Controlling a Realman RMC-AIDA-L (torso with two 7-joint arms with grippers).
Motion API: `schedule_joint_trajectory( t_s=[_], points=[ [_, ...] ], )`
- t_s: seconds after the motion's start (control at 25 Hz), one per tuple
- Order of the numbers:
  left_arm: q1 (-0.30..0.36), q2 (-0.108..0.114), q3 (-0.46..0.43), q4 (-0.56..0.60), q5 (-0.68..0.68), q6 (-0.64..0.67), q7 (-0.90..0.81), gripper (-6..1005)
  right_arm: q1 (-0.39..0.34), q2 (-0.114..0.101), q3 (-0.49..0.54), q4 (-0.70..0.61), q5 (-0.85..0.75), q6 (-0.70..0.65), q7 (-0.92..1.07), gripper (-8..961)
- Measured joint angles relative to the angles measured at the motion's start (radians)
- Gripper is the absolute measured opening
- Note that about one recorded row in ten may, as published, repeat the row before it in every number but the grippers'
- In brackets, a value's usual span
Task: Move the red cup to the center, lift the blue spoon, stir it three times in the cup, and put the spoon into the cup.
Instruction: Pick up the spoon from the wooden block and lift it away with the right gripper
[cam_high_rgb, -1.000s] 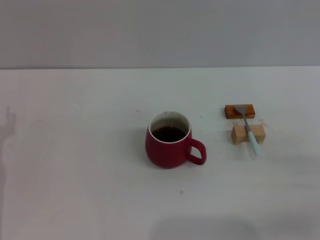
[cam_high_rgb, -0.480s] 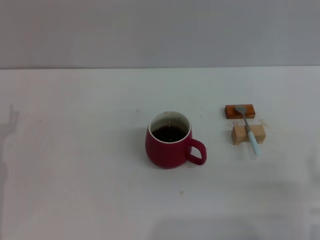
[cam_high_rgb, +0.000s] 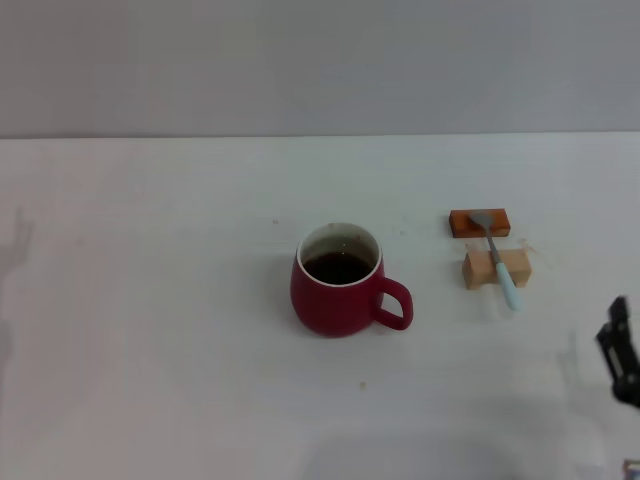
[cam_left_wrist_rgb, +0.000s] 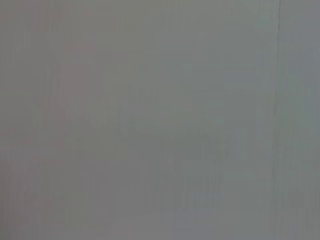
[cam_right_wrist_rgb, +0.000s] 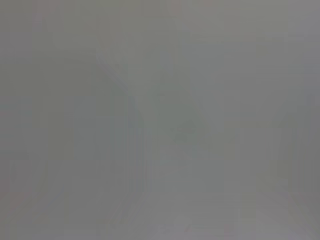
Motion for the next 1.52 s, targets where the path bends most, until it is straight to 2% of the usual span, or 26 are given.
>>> schedule_joint_trajectory(
  t_s=[0.16,0.4,0.68,0.92,1.52],
  points=[
    [0.000,0.001,-0.001,0.000,0.000,0.001,0.000,859,0.029,-0.003,-0.082,-0.023,0.075,0.018,-0.041,826],
    [0.000,0.003,-0.003,0.000,0.000,0.002,0.000,859,0.057,-0.006,-0.169,-0.065,0.096,0.035,-0.040,825],
    [0.000,0.005,-0.003,0.000,0.000,0.005,0.000,859,0.067,-0.006,-0.190,-0.086,0.116,0.110,-0.003,823],
    [-0.001,0.006,-0.002,0.000,0.000,0.010,0.000,859,0.081,-0.004,-0.197,-0.104,0.116,0.121,0.015,821],
    [-0.002,0.002,-0.002,0.000,0.000,0.019,0.000,859,0.186,0.003,-0.184,-0.198,0.122,0.140,0.105,817]
  ],
)
